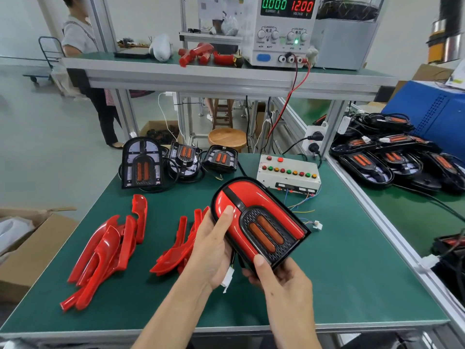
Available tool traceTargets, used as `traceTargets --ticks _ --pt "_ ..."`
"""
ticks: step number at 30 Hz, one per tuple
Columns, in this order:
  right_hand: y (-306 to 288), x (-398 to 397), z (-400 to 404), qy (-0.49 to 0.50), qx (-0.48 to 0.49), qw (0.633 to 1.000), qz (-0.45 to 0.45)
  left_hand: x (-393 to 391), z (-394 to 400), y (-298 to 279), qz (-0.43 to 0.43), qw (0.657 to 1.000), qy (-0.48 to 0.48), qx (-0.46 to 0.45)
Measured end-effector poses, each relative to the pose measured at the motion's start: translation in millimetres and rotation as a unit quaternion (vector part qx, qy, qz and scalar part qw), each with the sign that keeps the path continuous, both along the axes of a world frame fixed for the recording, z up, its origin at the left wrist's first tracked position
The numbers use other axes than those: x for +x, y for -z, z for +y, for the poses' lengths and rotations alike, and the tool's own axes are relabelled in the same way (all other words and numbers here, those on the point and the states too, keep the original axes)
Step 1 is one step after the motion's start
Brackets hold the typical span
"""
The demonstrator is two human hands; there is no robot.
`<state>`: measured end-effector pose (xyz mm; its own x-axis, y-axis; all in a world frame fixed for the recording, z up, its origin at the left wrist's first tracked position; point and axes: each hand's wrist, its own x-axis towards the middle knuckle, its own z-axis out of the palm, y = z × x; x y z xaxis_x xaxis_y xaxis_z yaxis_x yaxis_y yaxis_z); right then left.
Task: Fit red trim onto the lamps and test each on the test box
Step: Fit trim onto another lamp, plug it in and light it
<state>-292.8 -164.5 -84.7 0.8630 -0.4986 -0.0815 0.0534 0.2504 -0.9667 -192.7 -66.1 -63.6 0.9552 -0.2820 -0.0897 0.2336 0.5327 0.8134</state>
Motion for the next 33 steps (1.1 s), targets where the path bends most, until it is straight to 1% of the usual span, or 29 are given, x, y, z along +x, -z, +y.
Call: traceTargets --ticks 11,13,15,16,17,18,19,20,21,23,25,26,27,28,30,31,33 --pt "4 -1 0 0.006 0.004 1.0 0.01 2 6 5 -0.014 0.999 0.025 -0.015" --pt "4 -2 0 -0.001 0.014 0.999 0.034 3 6 6 -0.013 1.0 0.027 0.002" --pt "5 -3 -7 -0.026 -0.001 0.995 0.098 5 7 6 -0.017 0.999 0.023 0.02" --pt "5 -5 -13 -0.024 -0.021 0.991 0.131 7 7 6 -0.02 0.999 0.021 0.026" --pt "5 -8 -20 0.0 -0.06 0.986 0.156 8 8 7 -0.026 0.999 0.02 0.033" --pt "4 -10 -27 0.041 -0.132 0.977 0.163 10 9 7 -0.035 0.998 0.019 0.045" --pt "2 -13 -33 0.081 -0.223 0.959 0.153 11 9 7 -0.047 0.997 0.019 0.061" --pt "-3 -14 -39 0.114 -0.298 0.941 0.114 12 8 7 -0.061 0.995 0.02 0.08" --pt "-10 -14 -42 0.127 -0.341 0.928 0.072 12 6 7 -0.077 0.992 0.019 0.099" --pt "-28 -3 -47 0.104 -0.382 0.918 -0.001 11 1 7 -0.106 0.985 0.015 0.137" --pt "-49 20 -51 0.099 -0.452 0.884 -0.062 10 -3 6 -0.144 0.975 0.019 0.168" --pt "-61 33 -53 0.086 -0.48 0.87 -0.074 9 -5 5 -0.16 0.971 0.023 0.176" --pt "-71 47 -56 0.047 -0.498 0.863 -0.064 9 -6 4 -0.173 0.968 0.03 0.182" --pt "-80 60 -60 -0.014 -0.495 0.868 -0.037 8 -7 2 -0.186 0.963 0.04 0.189" --pt "-93 77 -66 -0.133 -0.446 0.885 0.025 7 -8 0 -0.21 0.952 0.059 0.215" --pt "-96 83 -68 -0.167 -0.429 0.887 0.032 6 -7 -1 -0.217 0.947 0.065 0.226" --pt "-96 89 -73 -0.189 -0.425 0.885 0.03 7 -6 1 -0.225 0.942 0.077 0.238"
